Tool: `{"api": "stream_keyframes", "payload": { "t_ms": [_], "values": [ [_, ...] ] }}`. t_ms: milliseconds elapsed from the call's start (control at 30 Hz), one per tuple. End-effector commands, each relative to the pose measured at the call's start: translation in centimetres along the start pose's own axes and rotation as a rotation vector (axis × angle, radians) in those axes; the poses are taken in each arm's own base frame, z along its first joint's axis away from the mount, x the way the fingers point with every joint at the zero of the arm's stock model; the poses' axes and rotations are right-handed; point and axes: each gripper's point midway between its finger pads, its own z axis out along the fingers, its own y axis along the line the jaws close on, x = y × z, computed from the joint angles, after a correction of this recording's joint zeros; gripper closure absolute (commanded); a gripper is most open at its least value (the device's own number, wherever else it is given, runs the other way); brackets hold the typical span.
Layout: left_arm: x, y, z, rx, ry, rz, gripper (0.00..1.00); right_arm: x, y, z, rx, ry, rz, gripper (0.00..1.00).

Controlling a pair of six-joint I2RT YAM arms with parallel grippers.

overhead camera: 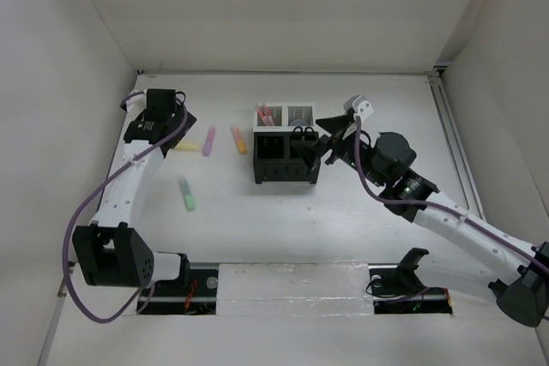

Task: Sort the stationery into containers
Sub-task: Grab a piece of stationery with the left arm

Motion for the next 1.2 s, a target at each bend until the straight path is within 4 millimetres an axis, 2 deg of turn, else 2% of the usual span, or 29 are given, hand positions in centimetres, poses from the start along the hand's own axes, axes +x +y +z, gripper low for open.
{"api": "stream_keyframes", "payload": {
  "t_ms": [0,33,67,100,133,167,233,267,300,400,433,467,500,533,600,633,667,733,800,833,900,1100,1167],
  "values": [
    [-2.9,-1.5,0.1,-0.021,-0.051,-0.142,0.0,-1.8,0.7,-1.1,-0.008,-0.007,0.012,0.0],
    [-2.4,-0.7,2.0,-0.079,-0.005,-0.14,0.0,-2.4,0.8,-1.5,-0.011,-0.024,0.021,0.0],
    [-2.5,-1.4,2.5,-0.062,0.026,-0.153,0.0,-2.1,0.8,-1.8,-0.009,-0.015,0.021,0.0],
    [-2.3,-1.2,3.5,-0.074,0.057,-0.162,0.0,-1.9,0.6,-2.0,0.002,-0.015,0.021,0.0],
    [-1.6,-0.2,5.6,-0.121,0.105,-0.182,0.0,-2.4,0.7,-2.2,-0.001,-0.029,0.031,0.0],
    [-0.8,-0.3,6.4,-0.109,0.157,-0.194,0.0,-2.4,0.7,-2.3,-0.001,-0.029,0.031,0.0],
    [-1.2,-0.7,8.1,-0.11,0.18,-0.215,0.0,-2.4,0.7,-2.3,-0.001,-0.029,0.031,0.0],
    [0.3,0.2,9.6,-0.172,0.234,-0.196,0.01,-2.4,0.7,-2.3,-0.001,-0.029,0.031,0.0],
    [-0.7,-0.2,10.0,-0.191,0.209,-0.201,0.01,-2.4,0.7,-2.3,-0.001,-0.029,0.031,0.0],
    [0.6,0.8,12.1,-0.259,0.254,-0.214,0.0,-2.7,0.9,-2.5,-0.011,-0.036,0.031,0.0],
    [1.0,0.9,12.5,-0.271,0.262,-0.223,0.0,-2.3,1.0,-2.5,-0.019,-0.026,0.031,0.0],
    [0.8,1.0,12.8,-0.282,0.253,-0.229,0.0,-2.6,1.1,-2.7,-0.021,-0.036,0.022,0.0],
    [1.5,1.3,13.5,-0.301,0.269,-0.223,0.0,-3.0,1.1,-2.9,-0.022,-0.045,0.021,0.0],
    [0.9,0.9,13.9,-0.3,0.253,-0.236,0.0,-2.5,1.1,-2.9,-0.021,-0.036,0.021,0.0],
    [1.0,0.7,14.5,-0.312,0.26,-0.243,0.0,-3.2,1.3,-3.4,-0.033,-0.054,0.02,0.0],
    [1.5,1.1,15.2,-0.34,0.268,-0.244,0.0,-2.7,1.3,-3.4,-0.031,-0.045,0.021,0.0],
    [2.6,2.5,15.5,-0.432,0.286,-0.274,0.0,-2.8,1.1,-3.3,-0.022,-0.047,0.021,0.0],
    [2.4,2.6,15.6,-0.445,0.268,-0.294,0.0,-2.8,1.1,-3.3,-0.022,-0.047,0.021,0.0],
    [3.3,3.3,15.9,-0.471,0.284,-0.293,0.0,-3.1,1.2,-3.5,-0.024,-0.056,0.021,0.0],
    [3.3,3.3,15.9,-0.473,0.282,-0.304,0.0,-2.6,0.9,-3.5,-0.013,-0.048,0.021,0.0],
    [3.4,3.6,16.0,-0.488,0.273,-0.311,0.0,-3.1,1.0,-3.8,-0.015,-0.06,0.021,0.0],
    [4.2,3.7,17.8,-0.51,0.286,-0.312,0.0,-3.4,0.9,-4.0,-0.008,-0.071,0.021,0.0],
    [4.7,4.0,18.1,-0.527,0.298,-0.305,0.02,-3.0,0.8,-4.0,-0.006,-0.062,0.021,0.0]
  ]
}}
